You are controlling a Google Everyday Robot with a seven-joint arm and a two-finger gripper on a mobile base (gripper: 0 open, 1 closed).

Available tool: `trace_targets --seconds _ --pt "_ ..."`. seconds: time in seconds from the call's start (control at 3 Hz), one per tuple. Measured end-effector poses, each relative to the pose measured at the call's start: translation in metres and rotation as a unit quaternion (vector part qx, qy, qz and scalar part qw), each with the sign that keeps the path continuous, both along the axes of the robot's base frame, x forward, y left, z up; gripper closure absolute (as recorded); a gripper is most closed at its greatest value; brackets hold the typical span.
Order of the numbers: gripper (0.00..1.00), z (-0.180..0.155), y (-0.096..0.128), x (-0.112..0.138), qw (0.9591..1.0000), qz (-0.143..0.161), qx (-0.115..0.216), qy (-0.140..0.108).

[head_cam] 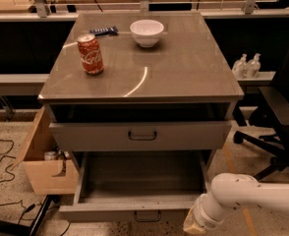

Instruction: Close middle drawer

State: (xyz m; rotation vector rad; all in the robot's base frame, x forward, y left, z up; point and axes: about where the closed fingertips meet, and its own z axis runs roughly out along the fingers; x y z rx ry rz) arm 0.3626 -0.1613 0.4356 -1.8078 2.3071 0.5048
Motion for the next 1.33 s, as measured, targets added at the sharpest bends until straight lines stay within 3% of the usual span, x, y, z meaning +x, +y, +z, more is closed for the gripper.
trace_targets --seconds 0.67,1.33 --pt "1.0 -0.037 0.005 0.028 0.9995 0.016 -0.021 -0.016" --pt "1.0 -0.039 -0.001 0.052 0.9989 0.017 -0.008 -0.042"
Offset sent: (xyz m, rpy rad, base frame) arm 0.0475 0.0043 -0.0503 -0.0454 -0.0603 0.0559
